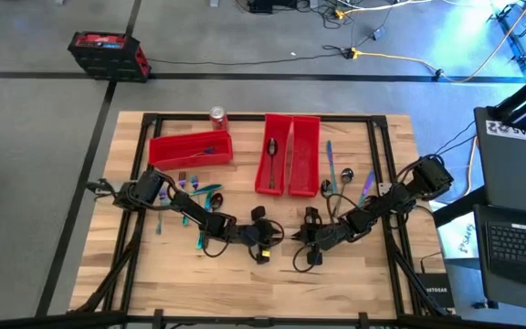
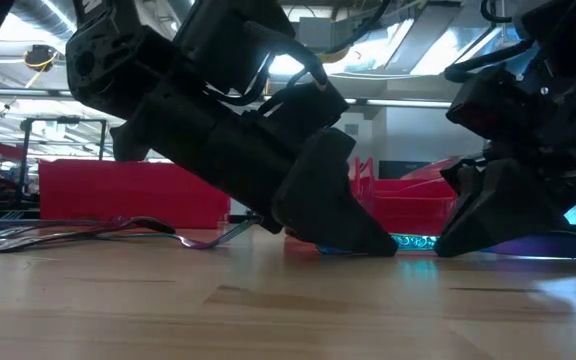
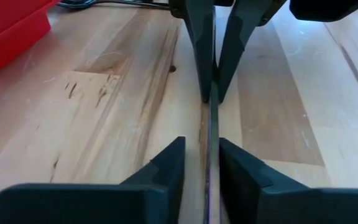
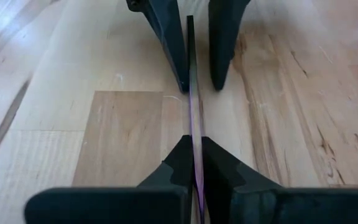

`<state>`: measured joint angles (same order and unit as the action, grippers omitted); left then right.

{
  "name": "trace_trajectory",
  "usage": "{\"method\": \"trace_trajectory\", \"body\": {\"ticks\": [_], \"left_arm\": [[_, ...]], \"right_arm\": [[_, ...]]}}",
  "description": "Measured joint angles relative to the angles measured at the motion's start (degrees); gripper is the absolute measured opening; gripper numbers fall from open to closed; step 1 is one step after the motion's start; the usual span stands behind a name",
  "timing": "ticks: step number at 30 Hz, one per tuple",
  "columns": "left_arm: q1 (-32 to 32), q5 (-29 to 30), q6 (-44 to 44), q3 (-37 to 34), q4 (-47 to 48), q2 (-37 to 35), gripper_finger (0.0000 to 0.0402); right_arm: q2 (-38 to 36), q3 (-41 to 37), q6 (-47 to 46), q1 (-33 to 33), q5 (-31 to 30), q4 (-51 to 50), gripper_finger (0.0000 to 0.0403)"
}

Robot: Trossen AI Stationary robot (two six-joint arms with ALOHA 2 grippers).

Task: Sort silverware
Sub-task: Put the blue table knife into the right red bin

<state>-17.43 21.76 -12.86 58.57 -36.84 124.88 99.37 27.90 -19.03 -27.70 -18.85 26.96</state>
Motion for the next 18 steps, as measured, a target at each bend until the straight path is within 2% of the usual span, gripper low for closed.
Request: {"method": "trace_trajectory", "body": {"ticks": [7,18], "left_arm": [[0.10,-1.17,-1.00,0.09,2.14,0.00,0.0010],[1.79,-5.07,-4.40,-0.02,2.60,0.00,0.0002]], "right_arm": [[0.00,-0.02,-0.06,0.00,-0.01,0.00,0.0003],[-0.82,-0.15,-0.17,0.00,0.30,0.39,0.0006]]}}
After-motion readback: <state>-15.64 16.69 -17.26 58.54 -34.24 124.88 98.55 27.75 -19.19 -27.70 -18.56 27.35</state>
